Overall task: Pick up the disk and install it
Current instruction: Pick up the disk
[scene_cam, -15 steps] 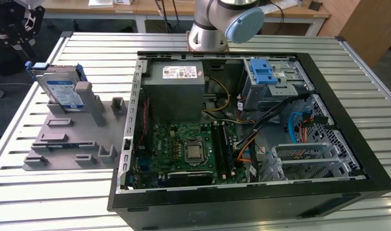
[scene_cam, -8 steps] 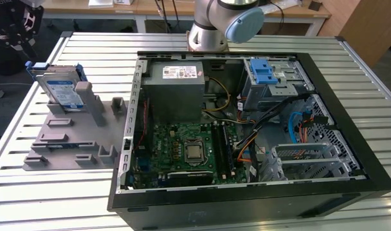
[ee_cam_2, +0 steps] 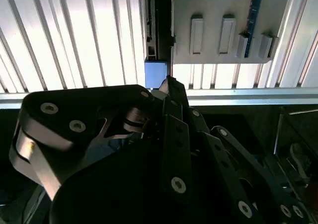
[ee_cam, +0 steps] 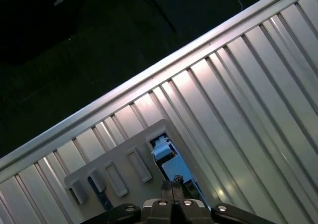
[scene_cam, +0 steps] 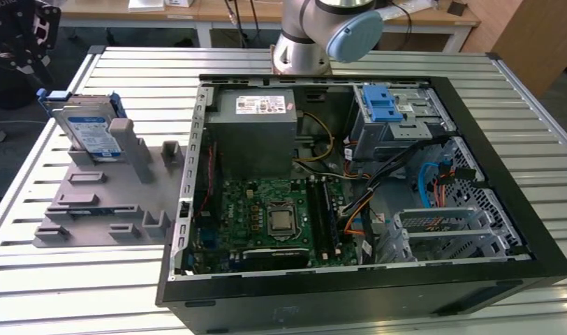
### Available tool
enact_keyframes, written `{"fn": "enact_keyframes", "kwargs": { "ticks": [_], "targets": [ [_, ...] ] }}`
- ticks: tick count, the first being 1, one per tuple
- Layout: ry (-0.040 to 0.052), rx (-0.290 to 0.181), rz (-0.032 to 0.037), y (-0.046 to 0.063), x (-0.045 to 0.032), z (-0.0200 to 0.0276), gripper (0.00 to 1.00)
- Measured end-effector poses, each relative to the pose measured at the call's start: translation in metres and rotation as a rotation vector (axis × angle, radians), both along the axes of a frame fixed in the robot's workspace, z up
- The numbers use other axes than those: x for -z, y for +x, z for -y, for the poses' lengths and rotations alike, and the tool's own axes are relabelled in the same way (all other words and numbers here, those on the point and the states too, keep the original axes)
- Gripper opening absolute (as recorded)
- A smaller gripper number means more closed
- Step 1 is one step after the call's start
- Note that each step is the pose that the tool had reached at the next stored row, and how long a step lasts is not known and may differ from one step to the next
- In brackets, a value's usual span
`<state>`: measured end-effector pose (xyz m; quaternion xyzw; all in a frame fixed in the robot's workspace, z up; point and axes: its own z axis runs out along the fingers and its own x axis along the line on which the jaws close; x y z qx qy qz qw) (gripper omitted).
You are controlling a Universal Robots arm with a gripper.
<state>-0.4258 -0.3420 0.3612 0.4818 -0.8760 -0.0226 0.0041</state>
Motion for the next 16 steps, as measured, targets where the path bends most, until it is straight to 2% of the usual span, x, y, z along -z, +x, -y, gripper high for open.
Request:
{"fn": "enact_keyframes", "kwargs": {
  "ticks": [13, 16],
  "targets": [
    [-0.0001, -0.195, 0.0005, 0.0, 0.0007, 0.0, 0.11],
    [-0.0004, -0.237, 0.0028, 0.0, 0.0011, 0.0, 0.11]
  ]
}}
